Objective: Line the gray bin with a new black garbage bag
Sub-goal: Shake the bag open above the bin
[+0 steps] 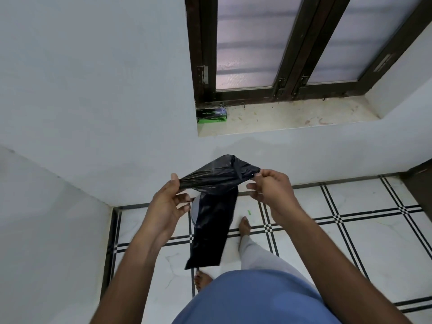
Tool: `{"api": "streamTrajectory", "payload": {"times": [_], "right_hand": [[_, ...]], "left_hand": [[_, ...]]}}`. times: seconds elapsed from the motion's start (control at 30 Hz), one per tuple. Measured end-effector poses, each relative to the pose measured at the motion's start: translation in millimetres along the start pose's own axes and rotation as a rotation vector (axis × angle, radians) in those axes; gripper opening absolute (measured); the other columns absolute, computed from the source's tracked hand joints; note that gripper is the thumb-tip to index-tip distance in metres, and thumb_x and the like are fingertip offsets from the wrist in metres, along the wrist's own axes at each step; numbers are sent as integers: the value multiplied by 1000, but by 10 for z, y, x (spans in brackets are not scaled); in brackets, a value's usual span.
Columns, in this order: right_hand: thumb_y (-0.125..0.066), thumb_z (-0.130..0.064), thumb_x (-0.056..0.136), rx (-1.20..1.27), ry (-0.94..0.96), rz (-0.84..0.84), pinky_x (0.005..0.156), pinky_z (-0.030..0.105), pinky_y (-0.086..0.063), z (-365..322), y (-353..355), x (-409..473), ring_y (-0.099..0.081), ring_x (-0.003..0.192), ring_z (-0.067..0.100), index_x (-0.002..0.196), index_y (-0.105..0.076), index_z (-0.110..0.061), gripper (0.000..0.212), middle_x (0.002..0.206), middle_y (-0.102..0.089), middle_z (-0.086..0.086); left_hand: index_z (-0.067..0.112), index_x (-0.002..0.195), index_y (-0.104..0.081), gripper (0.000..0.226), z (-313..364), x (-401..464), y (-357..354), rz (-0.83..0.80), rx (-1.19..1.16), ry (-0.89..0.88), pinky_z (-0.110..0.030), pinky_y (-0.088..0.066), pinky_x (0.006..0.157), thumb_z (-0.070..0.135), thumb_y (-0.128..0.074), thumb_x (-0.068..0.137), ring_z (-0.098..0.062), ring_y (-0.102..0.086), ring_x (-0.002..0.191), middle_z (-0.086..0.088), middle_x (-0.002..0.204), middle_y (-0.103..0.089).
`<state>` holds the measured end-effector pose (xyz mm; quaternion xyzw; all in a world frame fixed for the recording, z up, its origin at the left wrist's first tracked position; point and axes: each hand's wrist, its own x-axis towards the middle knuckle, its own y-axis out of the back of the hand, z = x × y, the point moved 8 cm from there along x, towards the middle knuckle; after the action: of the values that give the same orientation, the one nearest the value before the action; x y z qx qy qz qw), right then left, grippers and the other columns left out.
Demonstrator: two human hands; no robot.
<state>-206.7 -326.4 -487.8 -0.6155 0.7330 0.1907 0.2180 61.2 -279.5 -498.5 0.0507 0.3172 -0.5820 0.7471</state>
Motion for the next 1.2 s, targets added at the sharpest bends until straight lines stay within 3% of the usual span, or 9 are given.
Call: {"api": "streamTrajectory", "payload": {"times": [0.13, 0.23, 0.4, 0.5, 0.6, 0.7, 0.87, 1.07, 1.2], "right_hand": [[-41, 2, 110, 450, -225, -268, 91, 47, -67, 185, -244, -78, -72, 104, 30, 99, -67, -8, 30, 95, -70, 9], [-44, -5, 106, 520, -270, -410, 94, 52, -67, 136, -367, -187, -65, 80, 27, 116, -69, -1, 28, 86, -64, 12], [-68, -60, 101, 349, -265, -521, 69, 39, -46, 51, -409, -342, -37, 64, 21, 100, -68, 0, 60, 70, -40, 8], [-87, -49, 88, 15, -69, -603, 71, 36, -46, -56, -401, -417, -54, 74, 19, 114, -68, -5, 55, 79, -60, 8], [-100, -34, 80, -313, 103, -499, 74, 32, -57, -42, -319, -323, -71, 87, 16, 118, -77, -17, 48, 105, -76, 13], [-90, -32, 94, -415, 231, -387, 70, 35, -63, -96, -308, -222, -63, 72, 13, 104, -82, -14, 22, 85, -67, 6], [-72, -48, 106, -514, 255, -278, 89, 53, -69, -133, -214, 84, -73, 61, 20, 90, -81, -9, 43, 76, -76, 11], [-57, -32, 116, -211, 194, -80, 75, 47, -70, -403, 124, 436, -72, 58, 26, 99, -78, -5, 38, 87, -77, 11], [-53, -20, 115, 30, 23, -75, 66, 41, -69, -460, 290, 603, -69, 62, 24, 106, -75, -3, 29, 92, -73, 12]], "left_hand": [[14, 104, -68, 33, -127, -25, -15, 2, -260, 113, -32, -64, 76, 46, -57, 109, -17, -73, 83, -4, 92, -72], [8, 100, -68, 34, -134, -42, -76, -15, -363, 144, -33, -68, 83, 39, -56, 110, -17, -75, 79, -8, 87, -73], [9, 101, -72, 37, -68, -167, -213, -249, 33, 148, -37, -58, 87, 46, -63, 104, -15, -58, 69, -6, 82, -62], [8, 105, -79, 24, 75, -252, -223, -250, 388, 4, -31, -57, 76, 30, -75, 98, -11, -51, 62, 2, 76, -62], [6, 93, -78, 28, 178, -207, -126, -52, 416, -60, -31, -52, 70, 32, -72, 102, -10, -50, 53, 2, 67, -63], [11, 82, -72, 38, 170, -116, 66, 188, 254, -28, -33, -53, 73, 34, -60, 109, -15, -63, 64, 3, 67, -71], [2, 101, -78, 46, 124, -54, 54, 196, -53, 5, -37, -60, 87, 44, -59, 109, -26, -77, 101, -10, 97, -82], [15, 102, -87, 35, 235, 16, -261, -15, 565, -35, -28, -51, 66, 48, -78, 95, -17, -64, 78, -4, 86, -77], [10, 108, -82, 34, 343, 146, -291, 254, 254, -98, -29, -58, 59, 37, -62, 108, -19, -76, 83, -7, 96, -82]]}}
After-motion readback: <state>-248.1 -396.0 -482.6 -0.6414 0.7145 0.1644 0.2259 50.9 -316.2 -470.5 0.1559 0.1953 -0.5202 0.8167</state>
